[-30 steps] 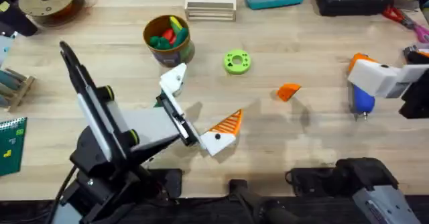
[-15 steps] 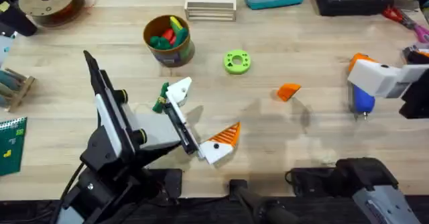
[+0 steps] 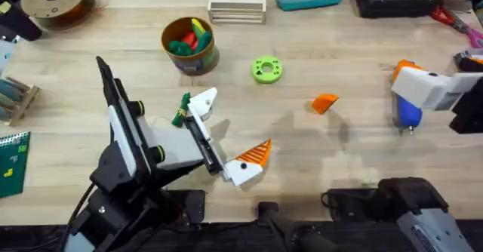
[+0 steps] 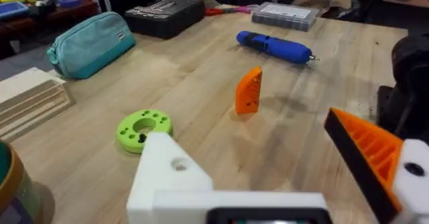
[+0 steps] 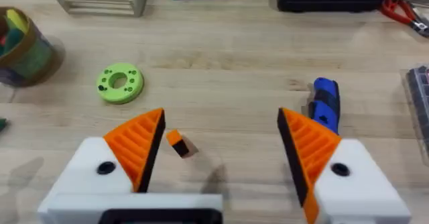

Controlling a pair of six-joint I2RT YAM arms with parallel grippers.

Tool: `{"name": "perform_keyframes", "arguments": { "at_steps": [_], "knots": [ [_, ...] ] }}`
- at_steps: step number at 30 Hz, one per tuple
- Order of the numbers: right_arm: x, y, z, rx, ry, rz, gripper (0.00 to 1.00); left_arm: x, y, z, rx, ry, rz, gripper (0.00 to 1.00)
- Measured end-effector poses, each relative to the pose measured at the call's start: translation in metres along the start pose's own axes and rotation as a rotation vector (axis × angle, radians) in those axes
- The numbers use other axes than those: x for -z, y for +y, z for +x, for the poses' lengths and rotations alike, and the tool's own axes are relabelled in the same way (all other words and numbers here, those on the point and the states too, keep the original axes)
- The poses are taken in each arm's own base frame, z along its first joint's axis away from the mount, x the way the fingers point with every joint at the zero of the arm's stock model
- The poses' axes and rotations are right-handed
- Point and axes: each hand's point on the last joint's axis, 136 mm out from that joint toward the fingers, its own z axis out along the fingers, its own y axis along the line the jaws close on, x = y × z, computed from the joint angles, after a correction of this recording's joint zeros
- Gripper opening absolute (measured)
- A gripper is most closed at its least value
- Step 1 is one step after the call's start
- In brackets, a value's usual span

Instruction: Pick up the gripper from the table and insert it into the empty holder that is missing its gripper. Then pick up a screw, insert it into the mounting hole, and use the screwdriver to tighten it. Finally, clean up the table by picking up the vegetable and placing it into the bucket.

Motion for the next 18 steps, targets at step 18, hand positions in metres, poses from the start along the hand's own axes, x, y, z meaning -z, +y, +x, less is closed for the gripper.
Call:
{"name": "perform_keyframes", "arguments": {
  "at_steps": [18],
  "knots": [
    [-0.008, 0.025, 0.023, 0.045, 0.147, -0.151, 0.989, 0.001, -0.014, -0.001, 0.000, -0.004, 0.084, 0.987]
  ]
}}
